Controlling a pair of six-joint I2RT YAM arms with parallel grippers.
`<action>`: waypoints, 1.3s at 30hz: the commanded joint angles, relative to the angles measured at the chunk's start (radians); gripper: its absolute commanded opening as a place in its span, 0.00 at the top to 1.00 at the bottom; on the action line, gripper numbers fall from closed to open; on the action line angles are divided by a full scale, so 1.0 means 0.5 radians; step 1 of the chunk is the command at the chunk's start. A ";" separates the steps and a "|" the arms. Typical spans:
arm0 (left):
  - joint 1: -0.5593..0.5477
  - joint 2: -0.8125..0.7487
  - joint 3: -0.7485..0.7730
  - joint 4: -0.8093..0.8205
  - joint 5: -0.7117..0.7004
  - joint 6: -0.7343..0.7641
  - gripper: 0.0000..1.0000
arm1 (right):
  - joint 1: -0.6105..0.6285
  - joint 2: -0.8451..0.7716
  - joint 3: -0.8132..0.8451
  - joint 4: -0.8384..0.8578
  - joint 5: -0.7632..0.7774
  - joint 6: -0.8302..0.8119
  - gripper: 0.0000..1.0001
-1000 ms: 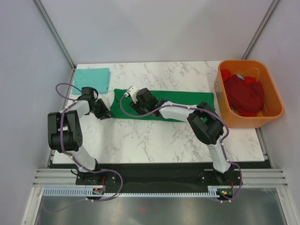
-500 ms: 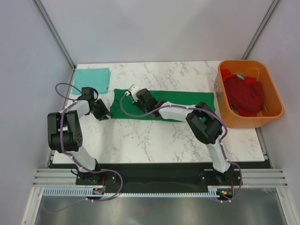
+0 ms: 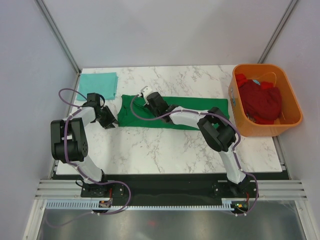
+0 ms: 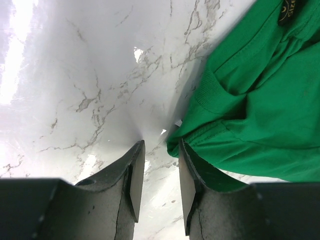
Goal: Fold and stack the t-shirts
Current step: Fold the tshirt
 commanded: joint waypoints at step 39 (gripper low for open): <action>-0.183 -0.316 0.225 -0.177 -0.006 0.082 0.54 | -0.182 -0.200 0.189 -0.428 0.040 0.451 0.82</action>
